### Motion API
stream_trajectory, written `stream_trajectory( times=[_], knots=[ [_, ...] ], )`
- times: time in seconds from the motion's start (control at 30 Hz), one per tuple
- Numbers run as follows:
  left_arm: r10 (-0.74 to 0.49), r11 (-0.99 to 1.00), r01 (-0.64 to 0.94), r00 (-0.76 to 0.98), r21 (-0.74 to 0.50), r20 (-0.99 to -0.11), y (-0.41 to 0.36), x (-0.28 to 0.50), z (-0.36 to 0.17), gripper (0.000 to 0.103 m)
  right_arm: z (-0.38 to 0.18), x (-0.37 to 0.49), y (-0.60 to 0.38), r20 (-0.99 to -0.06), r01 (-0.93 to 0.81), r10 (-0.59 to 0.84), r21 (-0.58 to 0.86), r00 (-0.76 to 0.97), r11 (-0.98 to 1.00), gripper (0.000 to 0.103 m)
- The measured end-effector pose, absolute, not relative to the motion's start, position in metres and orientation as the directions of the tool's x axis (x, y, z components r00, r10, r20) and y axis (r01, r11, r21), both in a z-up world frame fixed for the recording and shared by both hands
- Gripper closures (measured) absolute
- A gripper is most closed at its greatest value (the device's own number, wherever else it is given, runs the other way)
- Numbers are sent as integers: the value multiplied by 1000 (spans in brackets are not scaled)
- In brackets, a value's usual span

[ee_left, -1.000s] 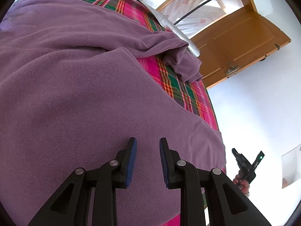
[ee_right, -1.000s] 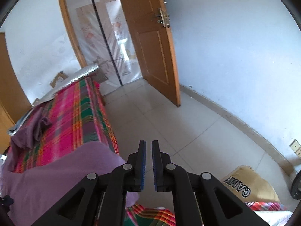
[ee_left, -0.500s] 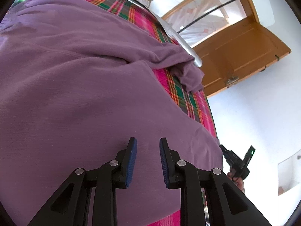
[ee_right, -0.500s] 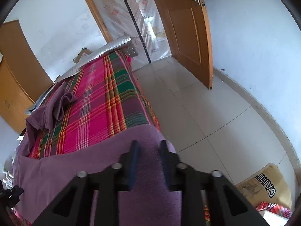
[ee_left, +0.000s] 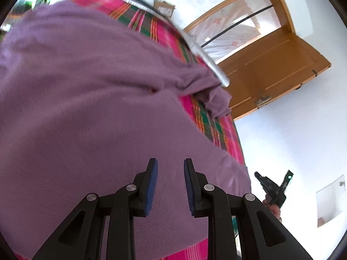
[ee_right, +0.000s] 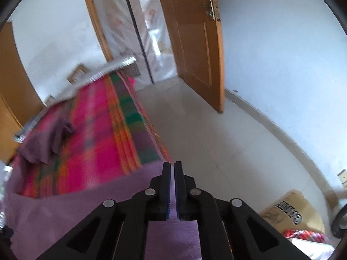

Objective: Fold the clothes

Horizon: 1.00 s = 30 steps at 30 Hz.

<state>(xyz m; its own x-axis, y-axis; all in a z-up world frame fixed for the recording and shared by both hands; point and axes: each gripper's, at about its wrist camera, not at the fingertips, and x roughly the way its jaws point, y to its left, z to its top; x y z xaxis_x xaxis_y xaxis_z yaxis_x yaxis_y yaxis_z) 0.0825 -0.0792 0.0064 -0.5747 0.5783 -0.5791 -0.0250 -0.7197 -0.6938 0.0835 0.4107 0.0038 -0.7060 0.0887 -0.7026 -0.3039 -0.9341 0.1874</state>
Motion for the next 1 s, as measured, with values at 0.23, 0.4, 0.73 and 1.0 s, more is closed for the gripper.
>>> stream_trajectory(
  times=[0.23,0.4,0.73,1.0],
  knots=[
    [510,-760,-80,-688,-645,-516,-123,83,75,79,84,84,367,-594,-191,67,148,-802,-970,97],
    [477,-795,-167,-766,-584,-430,-150,81,140,79,147,70,317,-504,-43,-29,130,-863,-991,88],
    [371,-878,-160,-823,-451,-430,-186,20,175,79,177,-18,197,-527,236,-237,70,-816,-969,82],
    [382,-892,-159,-766,-423,-518,-183,-41,110,78,107,-75,126,-663,345,-297,62,-687,-937,82]
  ],
)
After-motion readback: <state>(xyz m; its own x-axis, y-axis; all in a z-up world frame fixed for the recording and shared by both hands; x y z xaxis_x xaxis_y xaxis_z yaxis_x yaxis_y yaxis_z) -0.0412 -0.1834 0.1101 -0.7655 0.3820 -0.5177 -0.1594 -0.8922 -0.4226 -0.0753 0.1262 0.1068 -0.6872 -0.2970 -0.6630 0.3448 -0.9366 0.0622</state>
